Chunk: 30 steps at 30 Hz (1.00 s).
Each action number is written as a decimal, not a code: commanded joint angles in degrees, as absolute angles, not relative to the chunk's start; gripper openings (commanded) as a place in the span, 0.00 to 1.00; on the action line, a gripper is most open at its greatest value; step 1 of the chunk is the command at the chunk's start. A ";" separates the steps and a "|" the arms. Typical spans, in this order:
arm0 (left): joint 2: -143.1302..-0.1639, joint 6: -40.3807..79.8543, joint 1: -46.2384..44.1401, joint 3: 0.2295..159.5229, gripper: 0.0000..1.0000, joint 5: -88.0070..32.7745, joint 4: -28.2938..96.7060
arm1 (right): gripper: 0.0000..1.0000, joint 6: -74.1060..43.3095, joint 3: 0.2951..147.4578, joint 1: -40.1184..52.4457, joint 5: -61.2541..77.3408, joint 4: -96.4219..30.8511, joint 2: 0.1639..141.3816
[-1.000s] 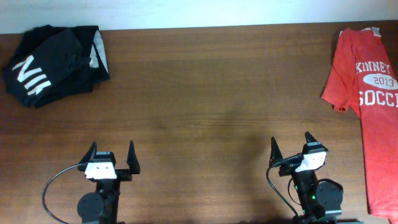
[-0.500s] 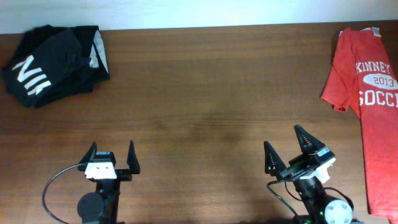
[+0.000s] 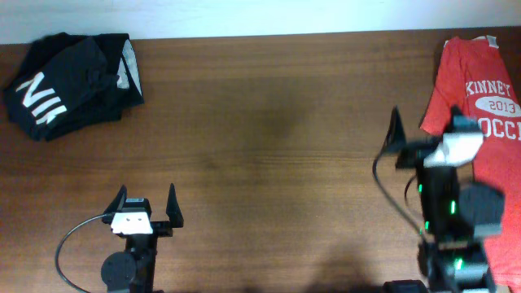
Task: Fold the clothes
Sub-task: 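Grasp the orange T-shirt with the right gripper and drag it to center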
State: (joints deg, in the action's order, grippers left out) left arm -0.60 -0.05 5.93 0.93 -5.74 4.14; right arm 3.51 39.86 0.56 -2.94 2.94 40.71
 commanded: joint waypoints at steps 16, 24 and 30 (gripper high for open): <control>-0.34 -0.73 6.17 0.54 0.99 -5.54 4.14 | 0.99 11.79 79.92 -16.56 -8.78 -23.03 101.80; -0.34 -0.73 6.17 0.54 0.99 -5.54 4.14 | 0.98 11.77 84.93 -20.38 -6.87 -25.85 117.45; -0.36 -0.73 6.17 0.54 0.99 -5.54 4.14 | 0.85 11.75 84.97 -21.08 -0.99 -26.30 118.67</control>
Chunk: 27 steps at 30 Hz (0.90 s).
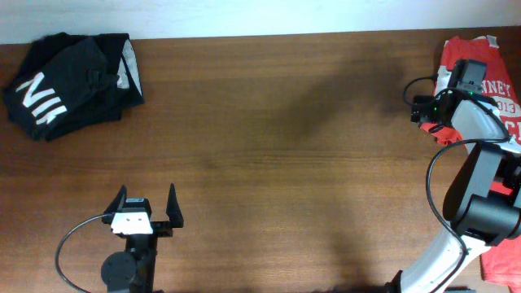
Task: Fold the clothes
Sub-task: 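Grasp the orange T-shirt with the right gripper and drag it to center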
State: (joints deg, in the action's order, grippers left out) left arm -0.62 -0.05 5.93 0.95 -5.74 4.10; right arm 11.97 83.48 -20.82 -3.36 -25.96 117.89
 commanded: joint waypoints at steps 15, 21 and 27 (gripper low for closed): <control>-0.34 -0.73 6.17 0.54 0.99 -5.54 4.14 | 0.64 10.04 84.88 -22.31 -1.78 -27.92 123.20; -0.34 -0.73 6.17 0.54 0.99 -5.54 4.14 | 0.04 7.51 85.08 -22.26 -1.74 -28.67 123.15; -0.34 -0.73 6.17 0.54 0.99 -5.54 4.14 | 0.04 3.92 94.13 -22.26 -1.69 -36.32 119.39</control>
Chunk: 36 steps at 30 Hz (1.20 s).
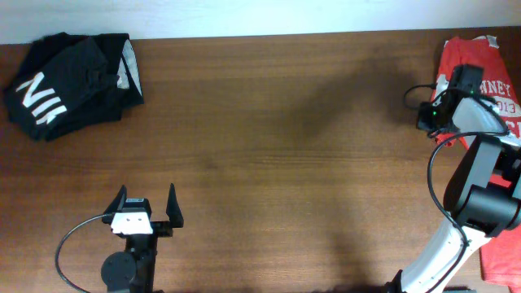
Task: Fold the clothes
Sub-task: 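Grasp the orange T-shirt with the right gripper and drag it to center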
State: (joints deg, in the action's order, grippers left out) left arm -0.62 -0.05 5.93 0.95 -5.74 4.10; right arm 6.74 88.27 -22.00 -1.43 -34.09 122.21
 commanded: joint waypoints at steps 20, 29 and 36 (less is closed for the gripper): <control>-0.34 -0.73 6.17 0.54 0.99 -5.54 4.14 | 0.04 4.21 113.27 14.85 15.66 -47.48 90.59; -0.34 -0.73 6.17 0.54 0.99 -5.54 4.14 | 0.53 3.97 113.27 38.26 10.70 -49.78 98.89; -0.34 -0.73 6.17 0.54 0.99 -5.54 4.14 | 0.99 0.93 115.59 29.63 6.66 -58.35 92.60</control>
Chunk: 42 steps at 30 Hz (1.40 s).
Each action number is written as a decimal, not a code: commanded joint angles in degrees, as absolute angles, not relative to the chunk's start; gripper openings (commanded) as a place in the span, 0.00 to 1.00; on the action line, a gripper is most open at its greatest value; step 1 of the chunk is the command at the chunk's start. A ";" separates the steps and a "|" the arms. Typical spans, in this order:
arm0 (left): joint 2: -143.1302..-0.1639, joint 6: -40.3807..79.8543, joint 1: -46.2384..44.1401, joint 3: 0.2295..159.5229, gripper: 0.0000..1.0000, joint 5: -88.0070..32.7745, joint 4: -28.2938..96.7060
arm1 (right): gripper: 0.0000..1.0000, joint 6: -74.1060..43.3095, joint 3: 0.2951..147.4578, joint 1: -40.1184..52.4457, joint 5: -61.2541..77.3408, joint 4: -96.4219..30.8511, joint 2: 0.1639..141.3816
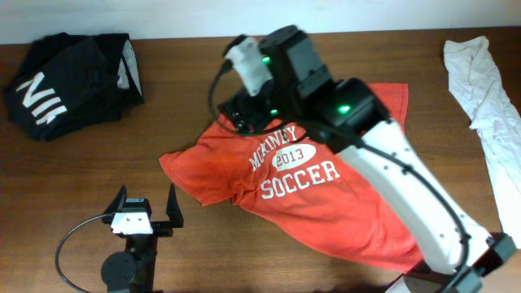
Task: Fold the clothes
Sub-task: 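Grasp the orange T-shirt with the right gripper and drag it to center, then grasp the left sleeve corner of the orange shirt with the left gripper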
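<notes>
A red T-shirt printed "McKinney 2013 Soccer" lies spread and rumpled across the middle of the table, print side up. My right arm reaches over it from the lower right. The right gripper sits at the shirt's upper left edge, shut on the cloth, which bunches up towards it. The fingertips are mostly hidden under the wrist. My left gripper stands open near the front left, just off the shirt's left corner, holding nothing.
A folded black garment with white lettering lies at the back left corner. A crumpled white garment stretches along the right edge. The table's bare wood shows on the left.
The right gripper has gone from the far right edge to the upper middle, and the red shirt has come with it into the table's centre. A white garment now shows on the right.
The right arm first stood near its base beside the red shirt at the right edge. It was then at the shirt's upper left edge and stayed there. Now the shirt lies in the centre, held by that gripper. The left arm has not moved.
</notes>
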State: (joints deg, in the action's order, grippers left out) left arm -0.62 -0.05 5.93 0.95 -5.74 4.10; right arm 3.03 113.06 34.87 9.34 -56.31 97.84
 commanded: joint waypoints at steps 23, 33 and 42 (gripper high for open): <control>-1.48 -0.71 6.13 2.02 0.99 -23.18 -11.00 | 0.99 -14.94 115.28 4.01 3.77 -89.17 90.63; -39.00 -11.49 6.13 36.62 0.99 -28.32 6.39 | 0.99 -15.09 115.28 4.10 3.86 -90.11 88.53; -75.00 -6.02 6.79 62.22 0.99 -31.51 26.09 | 0.99 -15.11 115.28 4.10 6.66 -94.17 86.89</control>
